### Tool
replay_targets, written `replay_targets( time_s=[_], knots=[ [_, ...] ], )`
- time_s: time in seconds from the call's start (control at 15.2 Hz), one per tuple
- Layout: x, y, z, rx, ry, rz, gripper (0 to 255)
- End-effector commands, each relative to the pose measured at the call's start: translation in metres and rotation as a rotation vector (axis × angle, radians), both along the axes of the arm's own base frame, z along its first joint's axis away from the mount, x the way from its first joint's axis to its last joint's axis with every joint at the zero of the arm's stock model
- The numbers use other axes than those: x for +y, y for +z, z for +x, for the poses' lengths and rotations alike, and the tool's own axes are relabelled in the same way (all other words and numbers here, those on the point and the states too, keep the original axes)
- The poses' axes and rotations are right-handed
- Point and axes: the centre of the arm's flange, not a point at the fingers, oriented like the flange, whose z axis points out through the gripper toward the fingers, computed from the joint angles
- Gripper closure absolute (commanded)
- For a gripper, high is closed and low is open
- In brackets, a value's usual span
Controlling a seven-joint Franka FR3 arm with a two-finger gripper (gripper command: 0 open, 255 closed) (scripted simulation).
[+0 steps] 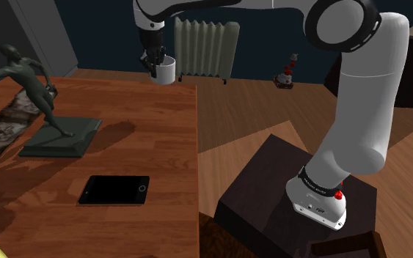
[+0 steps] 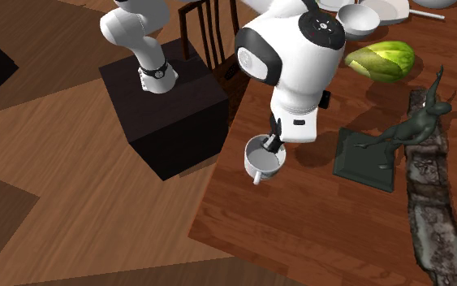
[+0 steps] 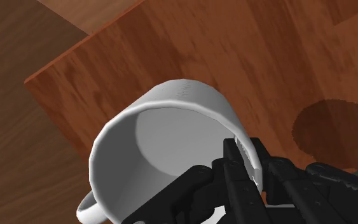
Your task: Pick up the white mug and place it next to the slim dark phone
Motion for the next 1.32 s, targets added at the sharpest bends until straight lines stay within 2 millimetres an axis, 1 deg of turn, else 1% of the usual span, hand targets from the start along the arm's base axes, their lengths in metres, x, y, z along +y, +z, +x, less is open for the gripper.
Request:
replay_targets(
  time_s=[0.0,0.79,1.25],
  knots=[
    [0.026,0.000,-0.009,0.000,-0.001,0.000,255],
    [0.176,0.001,-0.054,0.000,-0.001,0.000,255],
    [0.176,-0.036,-0.054,0.000,-0.001,0.000,255]
  ],
)
